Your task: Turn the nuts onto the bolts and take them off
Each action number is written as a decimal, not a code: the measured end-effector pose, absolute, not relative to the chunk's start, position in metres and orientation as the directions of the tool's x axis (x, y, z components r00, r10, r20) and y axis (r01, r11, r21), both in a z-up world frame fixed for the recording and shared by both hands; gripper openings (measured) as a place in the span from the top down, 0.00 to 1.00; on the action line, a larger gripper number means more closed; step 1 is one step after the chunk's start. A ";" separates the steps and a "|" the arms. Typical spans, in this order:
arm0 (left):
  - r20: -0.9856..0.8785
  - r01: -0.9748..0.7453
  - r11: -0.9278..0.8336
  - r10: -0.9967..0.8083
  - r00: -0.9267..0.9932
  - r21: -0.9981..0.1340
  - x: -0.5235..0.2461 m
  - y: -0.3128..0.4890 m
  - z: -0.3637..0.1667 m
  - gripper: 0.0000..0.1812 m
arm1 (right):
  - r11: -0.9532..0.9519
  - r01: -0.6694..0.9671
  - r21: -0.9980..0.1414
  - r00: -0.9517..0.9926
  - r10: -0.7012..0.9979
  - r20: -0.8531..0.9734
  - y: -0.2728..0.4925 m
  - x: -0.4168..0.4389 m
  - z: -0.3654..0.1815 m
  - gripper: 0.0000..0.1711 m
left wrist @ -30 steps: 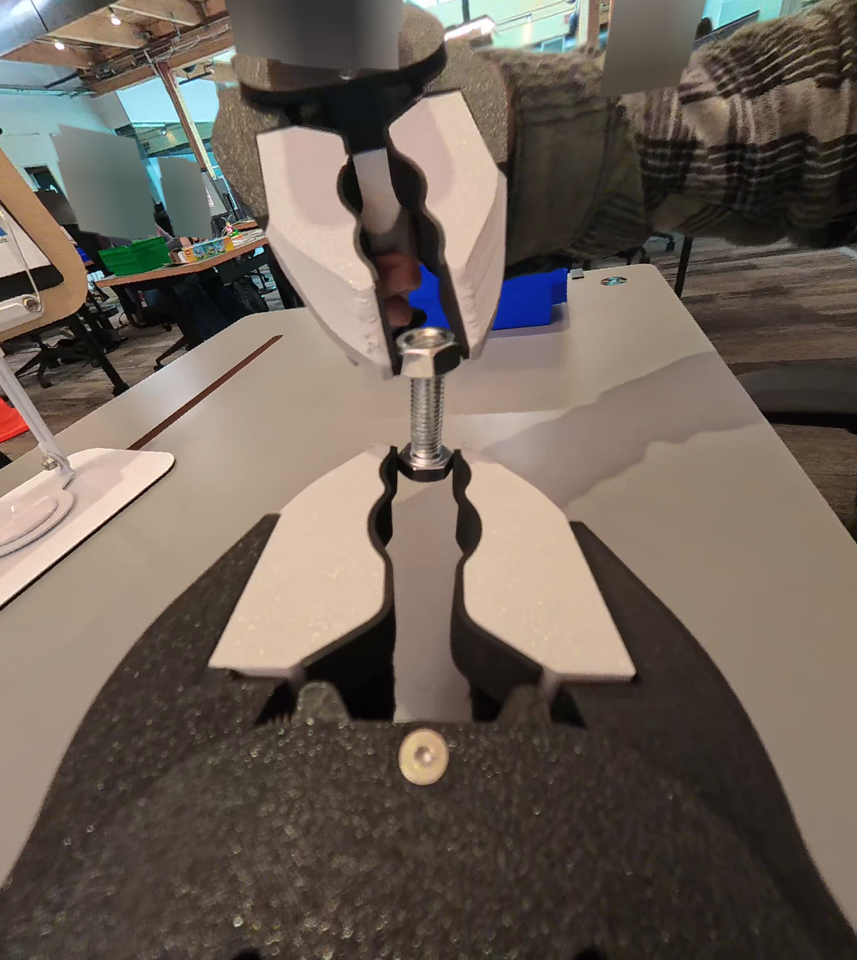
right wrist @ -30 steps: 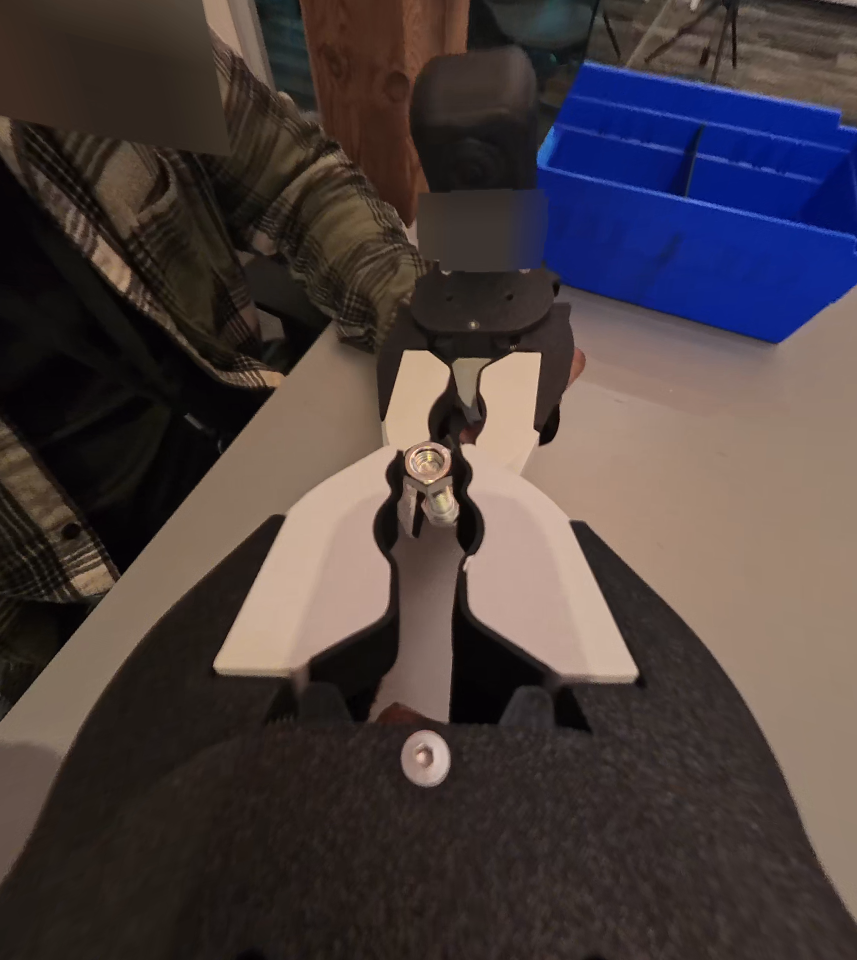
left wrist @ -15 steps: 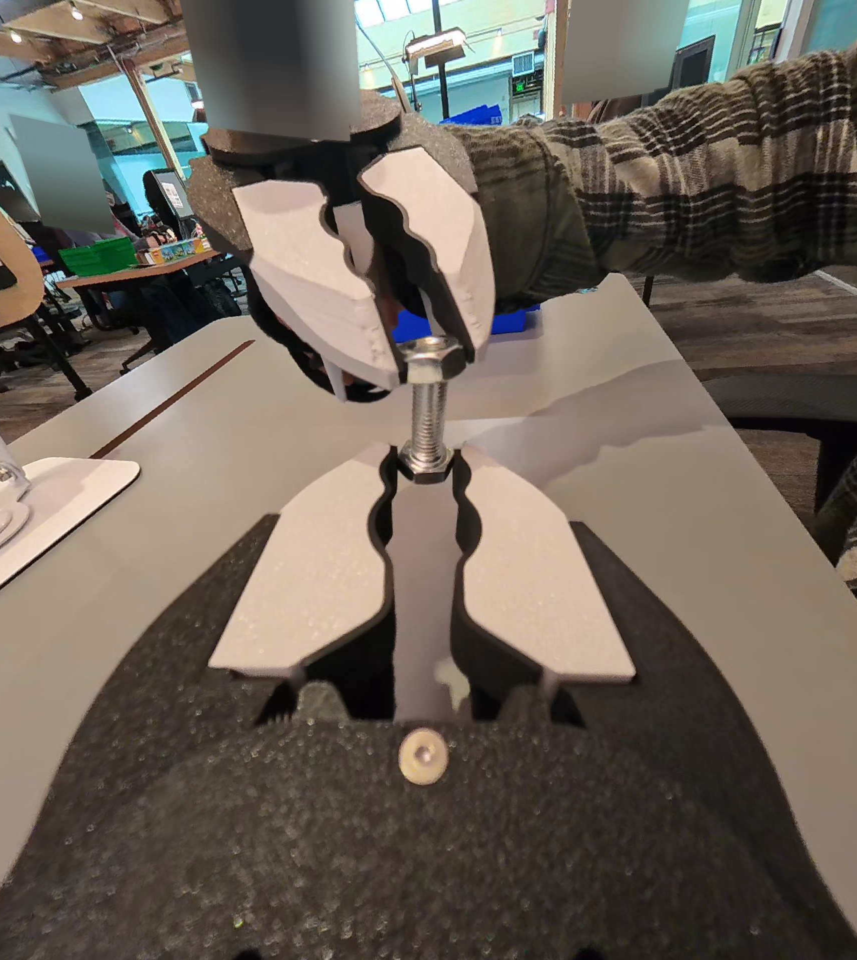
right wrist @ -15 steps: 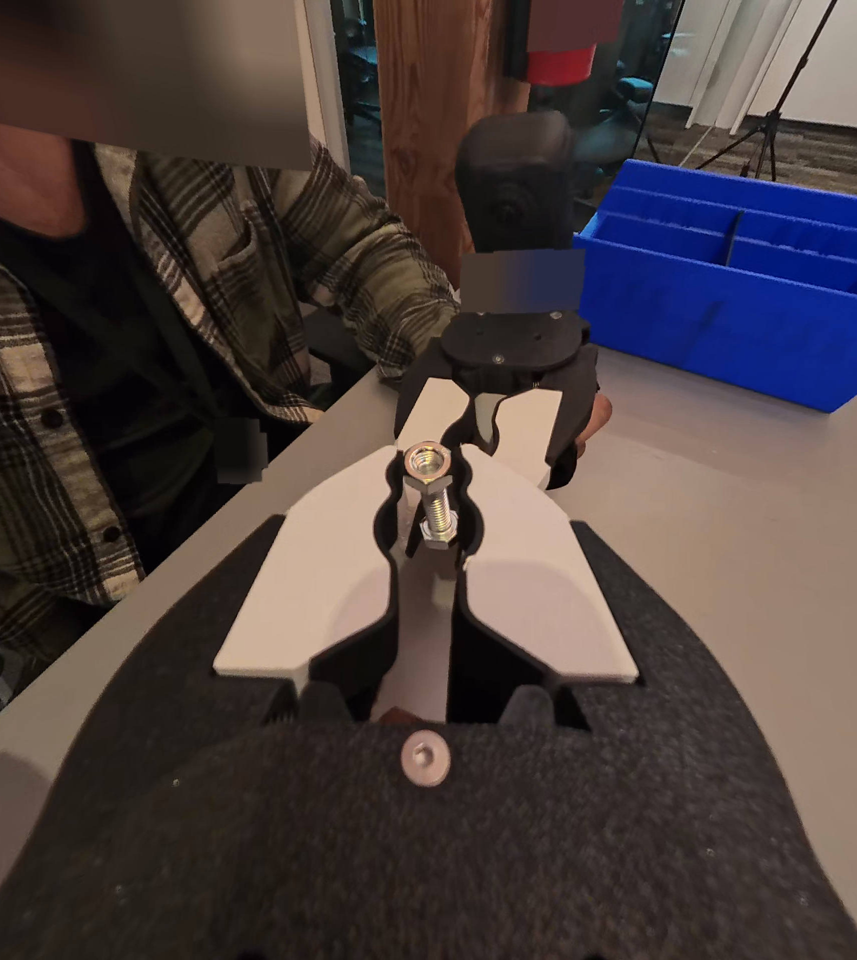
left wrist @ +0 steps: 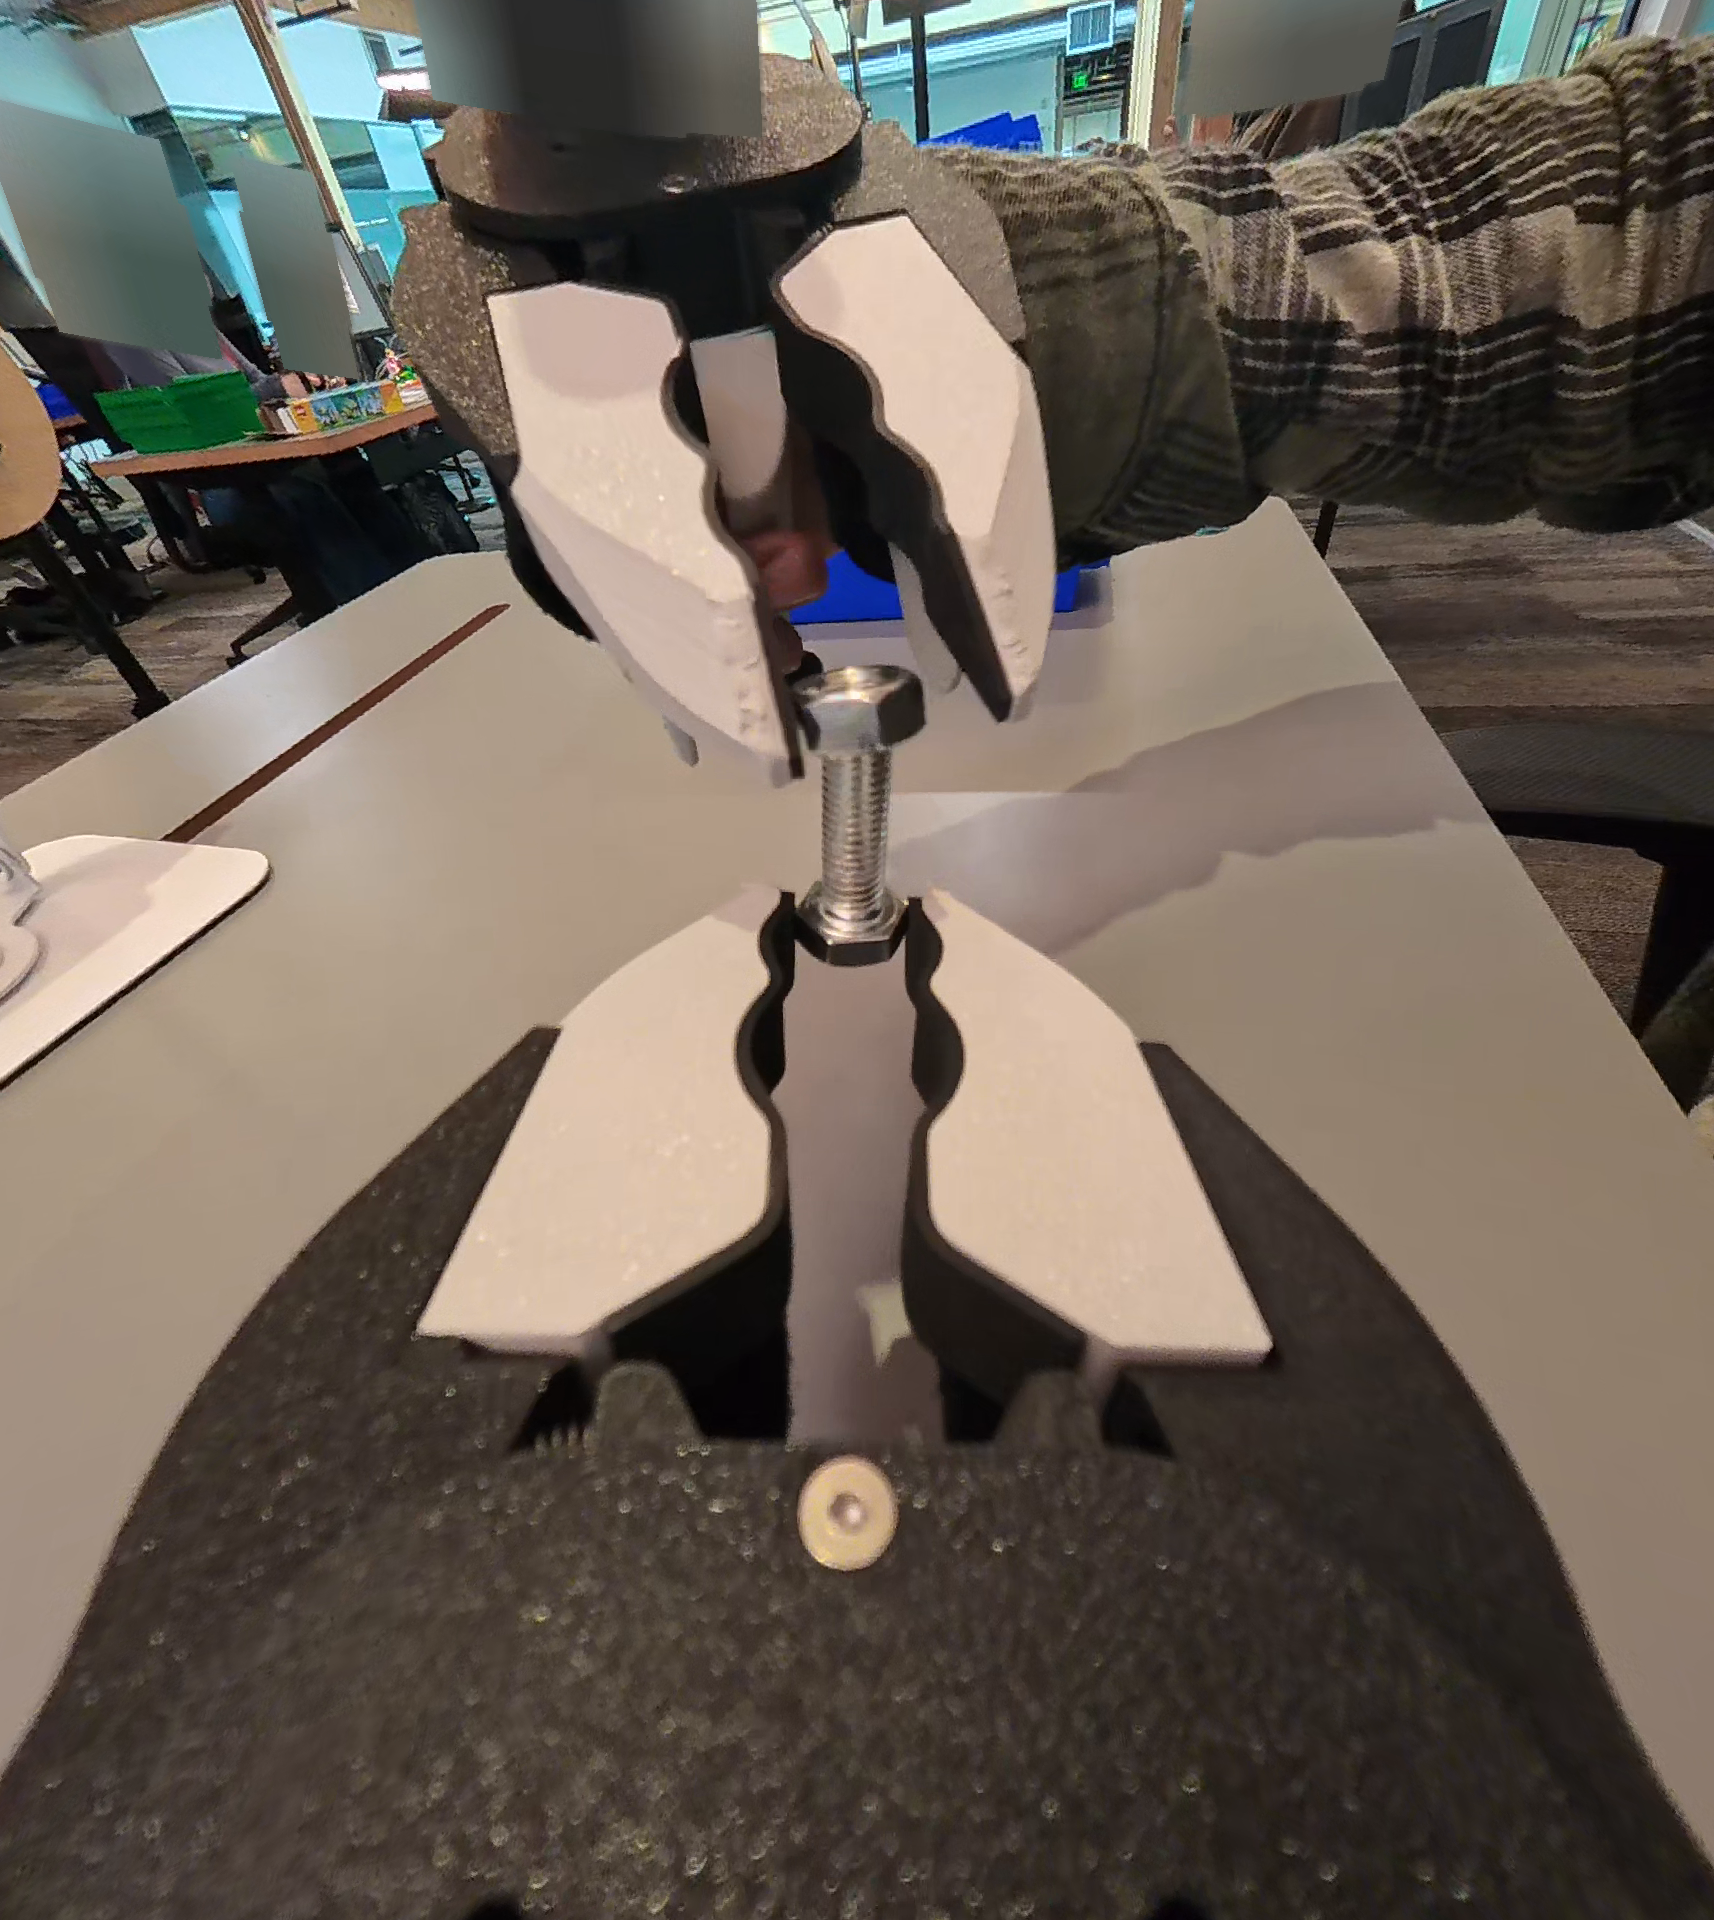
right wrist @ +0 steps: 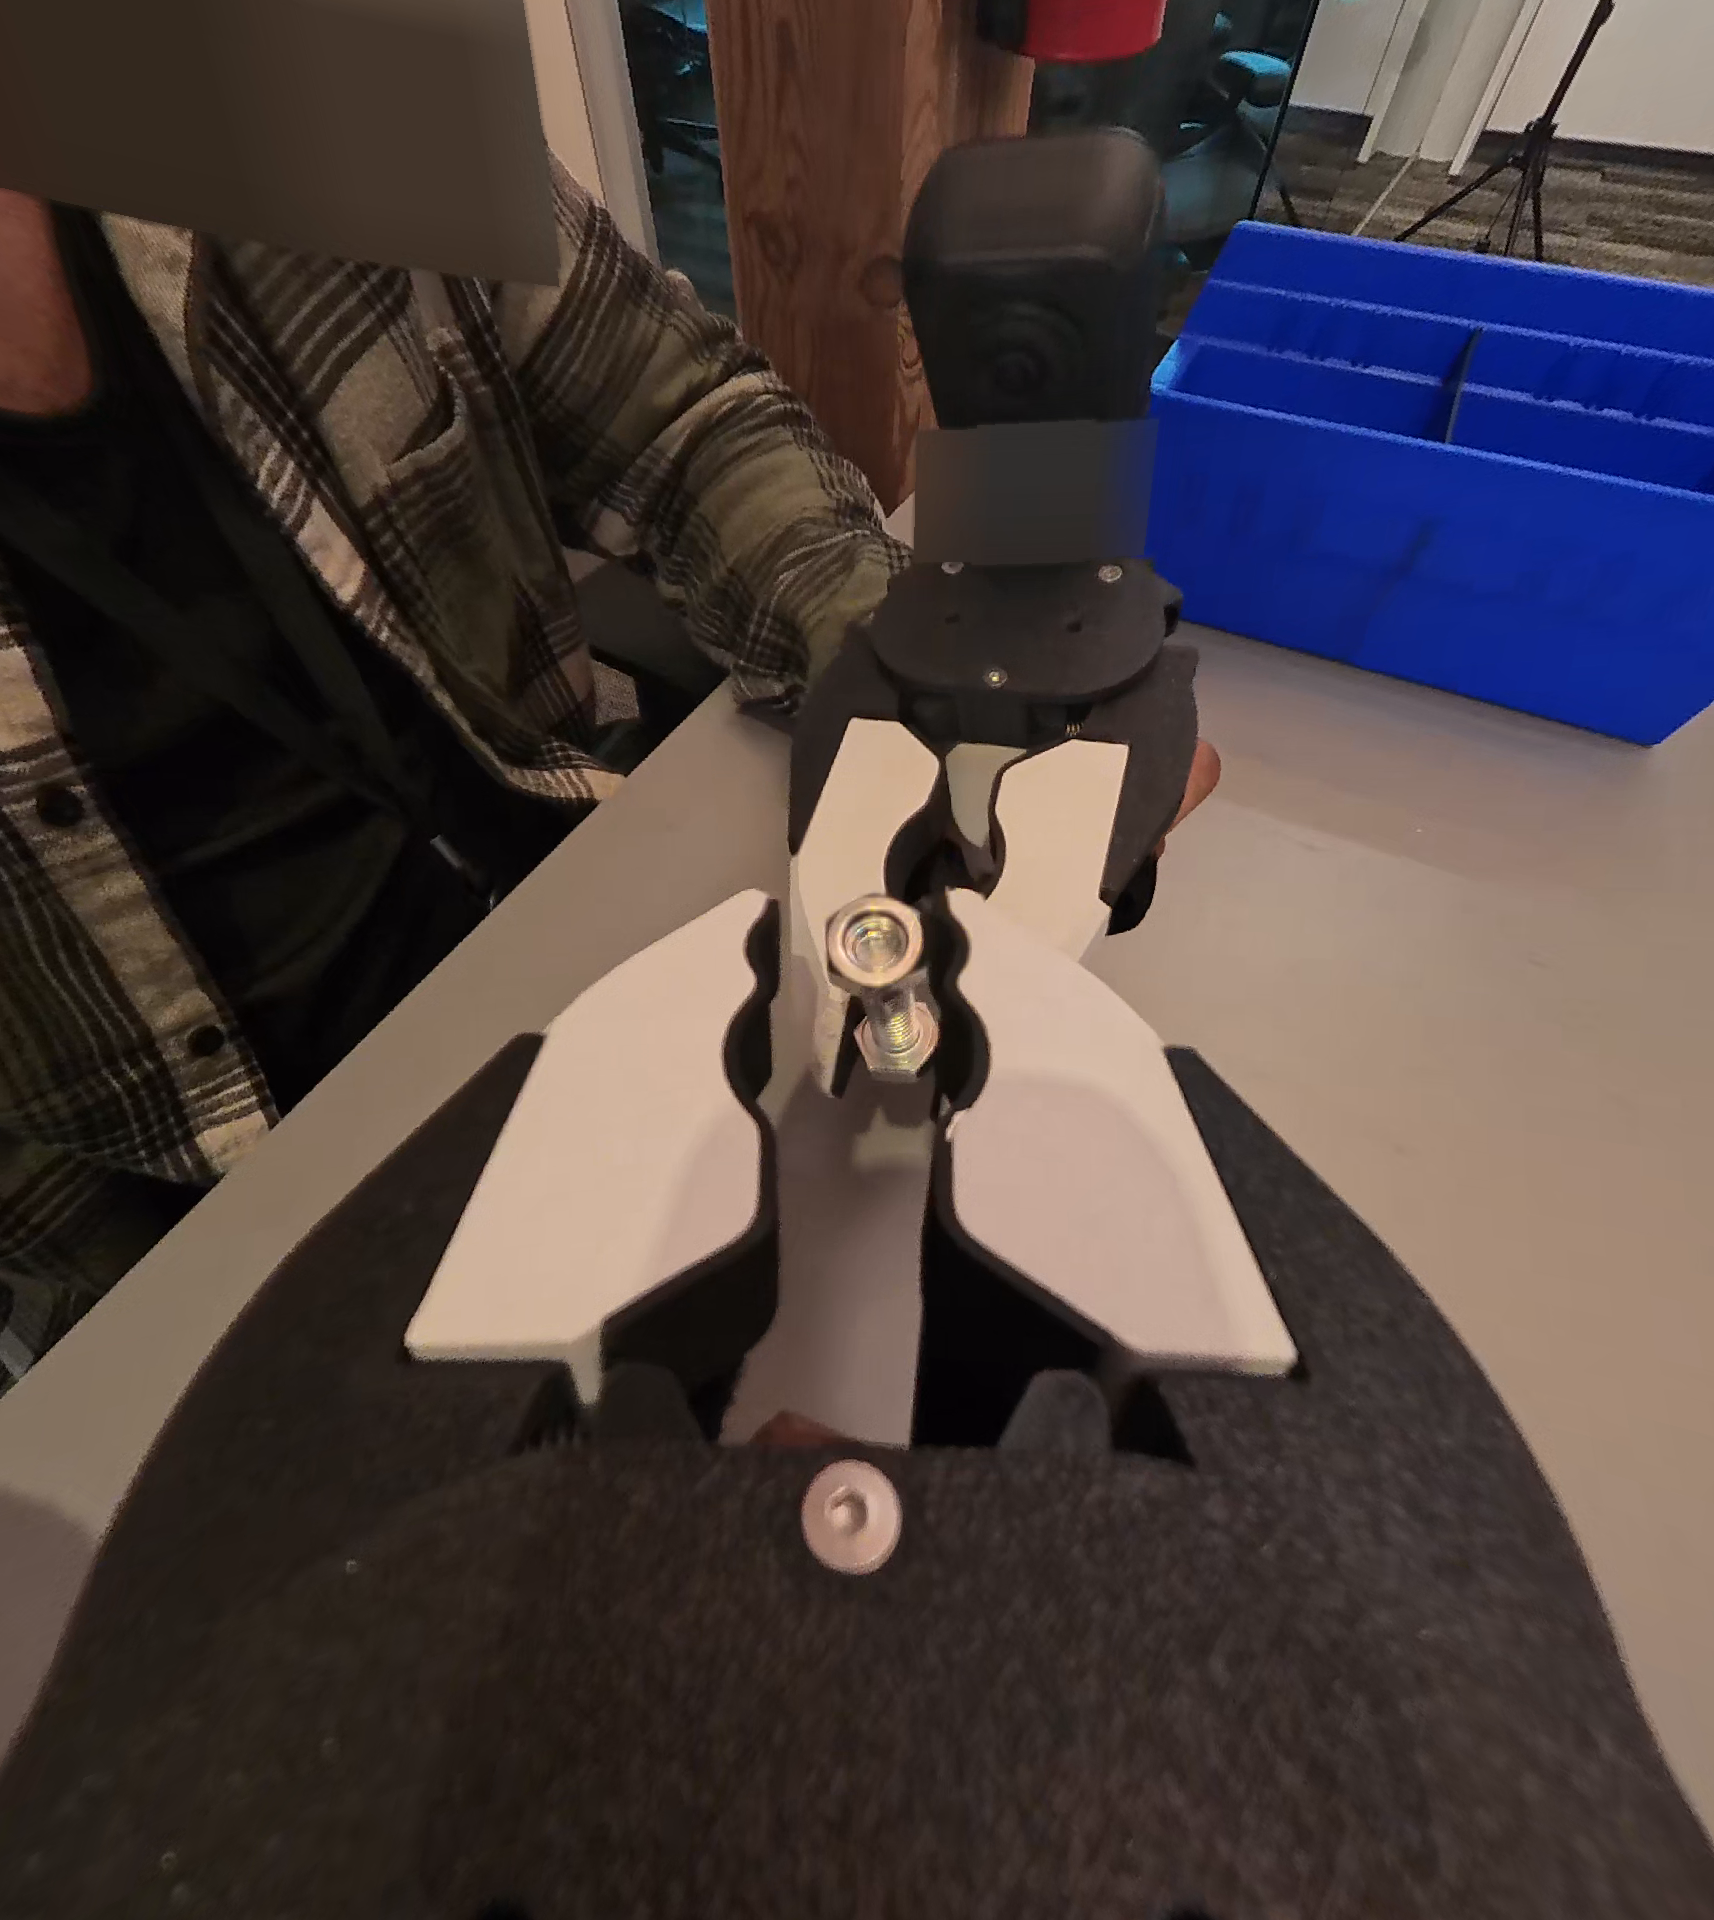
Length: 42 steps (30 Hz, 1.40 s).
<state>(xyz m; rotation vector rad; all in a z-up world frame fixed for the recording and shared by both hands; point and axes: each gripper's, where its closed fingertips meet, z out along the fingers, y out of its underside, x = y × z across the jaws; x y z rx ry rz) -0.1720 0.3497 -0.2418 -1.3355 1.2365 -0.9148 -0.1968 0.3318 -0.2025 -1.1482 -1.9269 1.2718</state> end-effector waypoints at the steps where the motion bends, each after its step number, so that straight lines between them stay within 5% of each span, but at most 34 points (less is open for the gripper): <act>1: -0.114 -0.176 0.084 -0.978 0.173 -0.981 -0.172 0.350 -0.242 0.89 | 0.183 0.354 -0.917 -0.477 0.879 -0.009 0.332 -0.197 -0.203 0.84; 8: -0.120 -0.172 0.088 -0.975 0.185 -0.981 -0.173 0.351 -0.241 0.89 | 0.097 0.371 -0.924 -0.374 0.926 -0.053 0.341 -0.204 -0.196 0.71; 12: -0.126 -0.163 0.089 -0.964 0.232 -0.983 -0.177 0.358 -0.238 0.89 | -0.074 0.379 -0.922 -0.079 0.991 -0.112 0.366 -0.202 -0.185 0.63; 17: -0.103 -0.156 0.054 -0.939 0.329 -0.986 -0.186 0.374 -0.237 0.89 | -0.433 0.021 -0.901 0.426 0.819 -0.383 0.389 -0.173 -0.170 0.69; 20: -0.085 -0.156 0.029 -0.928 0.364 -0.987 -0.188 0.380 -0.239 0.89 | -0.356 -0.165 -0.920 0.513 0.766 -0.388 0.380 -0.168 -0.165 0.73; 23: -0.076 -0.150 0.021 -0.927 0.369 -0.988 -0.188 0.379 -0.239 0.89 | -0.257 -0.144 -0.956 0.612 0.736 -0.290 0.376 -0.175 -0.174 0.72; 27: -0.081 -0.154 0.025 -0.927 0.365 -0.988 -0.186 0.378 -0.239 0.89 | -0.261 -0.043 -0.964 0.638 0.736 -0.227 0.380 -0.196 -0.197 0.71; 34: -0.073 -0.154 0.018 -0.930 0.361 -0.988 -0.186 0.378 -0.240 0.89 | -0.270 -0.048 -0.962 0.582 0.775 -0.247 0.379 -0.211 -0.201 0.83; 42: -0.068 -0.158 0.019 -0.948 0.311 -0.987 -0.182 0.371 -0.242 0.89 | -0.096 0.105 -0.990 0.480 0.877 -0.034 0.368 -0.214 -0.204 0.89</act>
